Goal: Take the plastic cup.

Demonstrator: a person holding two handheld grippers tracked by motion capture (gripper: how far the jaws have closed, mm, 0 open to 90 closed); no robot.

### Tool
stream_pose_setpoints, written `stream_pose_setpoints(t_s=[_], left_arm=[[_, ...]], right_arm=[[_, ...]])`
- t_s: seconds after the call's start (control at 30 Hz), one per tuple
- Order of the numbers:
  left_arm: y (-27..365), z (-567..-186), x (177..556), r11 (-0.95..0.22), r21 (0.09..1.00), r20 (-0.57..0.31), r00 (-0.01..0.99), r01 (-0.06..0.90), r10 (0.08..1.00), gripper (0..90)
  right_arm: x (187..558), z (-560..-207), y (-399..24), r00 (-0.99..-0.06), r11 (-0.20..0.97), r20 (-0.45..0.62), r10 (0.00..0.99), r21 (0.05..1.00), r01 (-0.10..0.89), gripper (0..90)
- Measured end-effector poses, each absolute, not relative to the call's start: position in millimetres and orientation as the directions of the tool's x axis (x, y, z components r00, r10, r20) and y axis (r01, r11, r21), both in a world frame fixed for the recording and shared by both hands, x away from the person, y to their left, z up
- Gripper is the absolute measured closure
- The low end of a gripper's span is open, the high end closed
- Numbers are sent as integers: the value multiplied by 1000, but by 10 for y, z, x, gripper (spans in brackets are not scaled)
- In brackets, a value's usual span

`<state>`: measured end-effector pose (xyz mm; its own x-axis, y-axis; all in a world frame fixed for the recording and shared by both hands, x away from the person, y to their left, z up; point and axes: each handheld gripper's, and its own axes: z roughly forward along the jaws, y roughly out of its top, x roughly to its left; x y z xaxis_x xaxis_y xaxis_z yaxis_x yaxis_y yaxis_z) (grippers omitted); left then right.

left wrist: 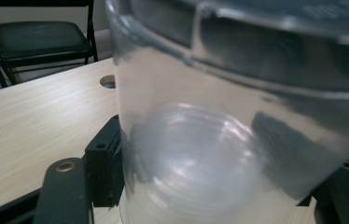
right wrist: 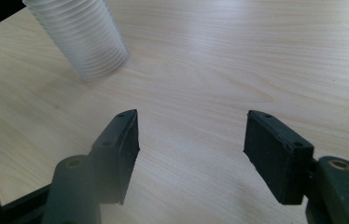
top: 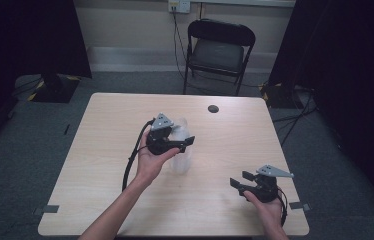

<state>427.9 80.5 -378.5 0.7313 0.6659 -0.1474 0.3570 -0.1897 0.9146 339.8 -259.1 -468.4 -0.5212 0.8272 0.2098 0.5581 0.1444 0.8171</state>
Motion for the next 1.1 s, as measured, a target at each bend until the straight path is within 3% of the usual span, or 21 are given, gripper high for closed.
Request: stream_pose_setpoints(t_s=[1.1], left_arm=[[875,-3444,4225,-86,951,-171,738,297,653,327]], right_arm=[[3418,-4690,-2582,-524,144,211,825,818,556,350]])
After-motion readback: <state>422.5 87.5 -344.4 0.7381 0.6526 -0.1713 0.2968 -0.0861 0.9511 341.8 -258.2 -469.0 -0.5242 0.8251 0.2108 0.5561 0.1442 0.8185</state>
